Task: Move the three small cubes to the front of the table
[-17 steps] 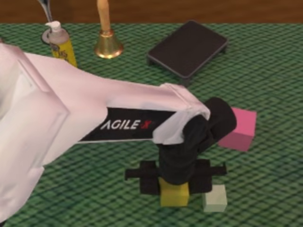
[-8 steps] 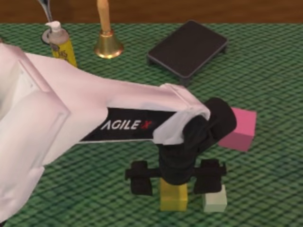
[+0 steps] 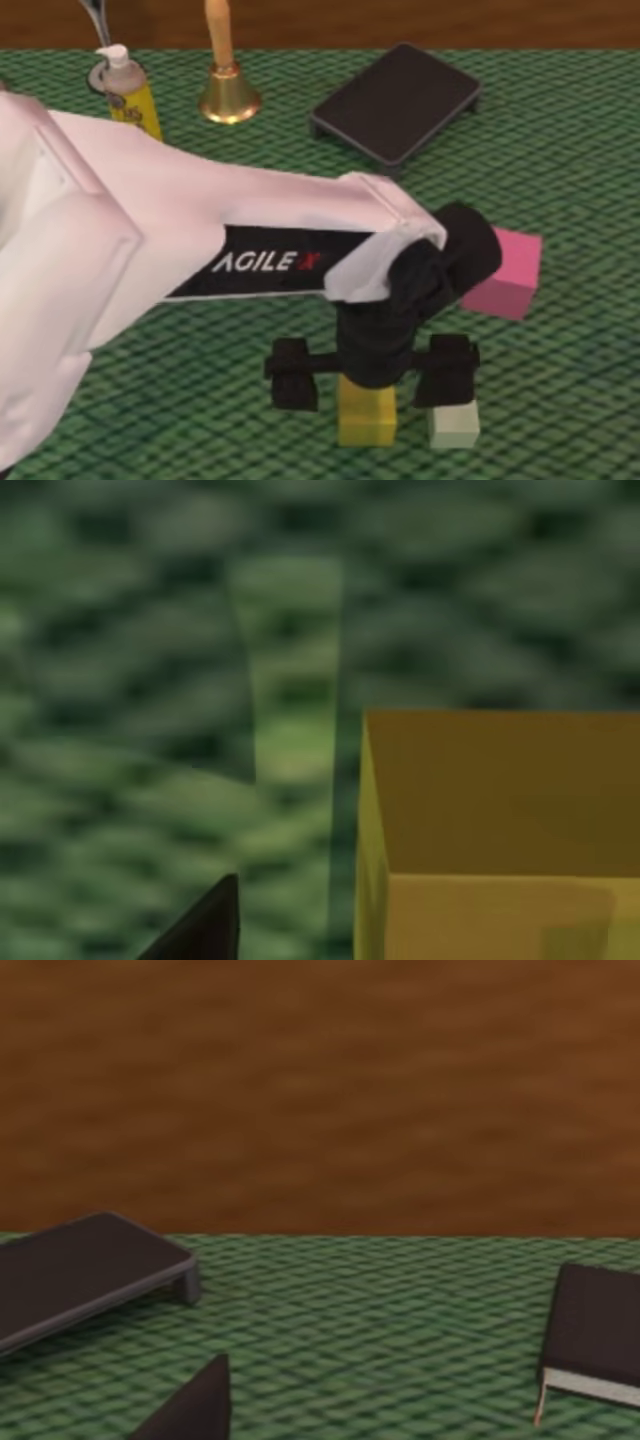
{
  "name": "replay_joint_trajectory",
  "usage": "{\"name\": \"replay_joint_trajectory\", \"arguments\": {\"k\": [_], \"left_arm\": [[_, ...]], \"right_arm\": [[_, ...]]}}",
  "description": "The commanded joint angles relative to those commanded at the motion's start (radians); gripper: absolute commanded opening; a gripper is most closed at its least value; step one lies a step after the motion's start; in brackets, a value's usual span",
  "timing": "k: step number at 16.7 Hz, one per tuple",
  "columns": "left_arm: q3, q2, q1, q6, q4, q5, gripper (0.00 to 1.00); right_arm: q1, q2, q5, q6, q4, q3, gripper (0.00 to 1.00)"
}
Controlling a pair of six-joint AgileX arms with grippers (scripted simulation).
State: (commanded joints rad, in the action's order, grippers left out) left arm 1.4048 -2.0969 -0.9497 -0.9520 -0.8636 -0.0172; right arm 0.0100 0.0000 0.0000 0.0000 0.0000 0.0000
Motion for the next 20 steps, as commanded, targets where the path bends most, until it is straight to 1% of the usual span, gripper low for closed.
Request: {"name": "replay_joint_trajectory", "arguments": {"k": [6, 8, 13, 16, 20], "left_arm": [[0.122, 0.076, 0.013, -0.006, -0.207, 0.0, 1.0], [0.137, 0.09, 0.016, -0.005, -0.229, 0.0, 1.0], [0.125, 0.096, 0.016, -0.003, -0.22, -0.001, 1.0], [0.043, 0.189, 0.069, 0.01, -0.166, -0.006, 1.0], [-0.17, 0.461, 0.211, 0.063, -0.025, -0.013, 1.0]], "right_arm": [[0.0, 0.0, 0.0, 0.0, 0.0, 0.0, 1.0], [0.0, 0.0, 0.0, 0.0, 0.0, 0.0, 1.0], [0.003, 0.01, -0.001, -0.006, -0.007, 0.01, 1.0], [0.025, 0.098, -0.002, -0.055, -0.067, 0.097, 1.0], [0.077, 0.361, -0.001, -0.182, -0.222, 0.334, 1.0]]}}
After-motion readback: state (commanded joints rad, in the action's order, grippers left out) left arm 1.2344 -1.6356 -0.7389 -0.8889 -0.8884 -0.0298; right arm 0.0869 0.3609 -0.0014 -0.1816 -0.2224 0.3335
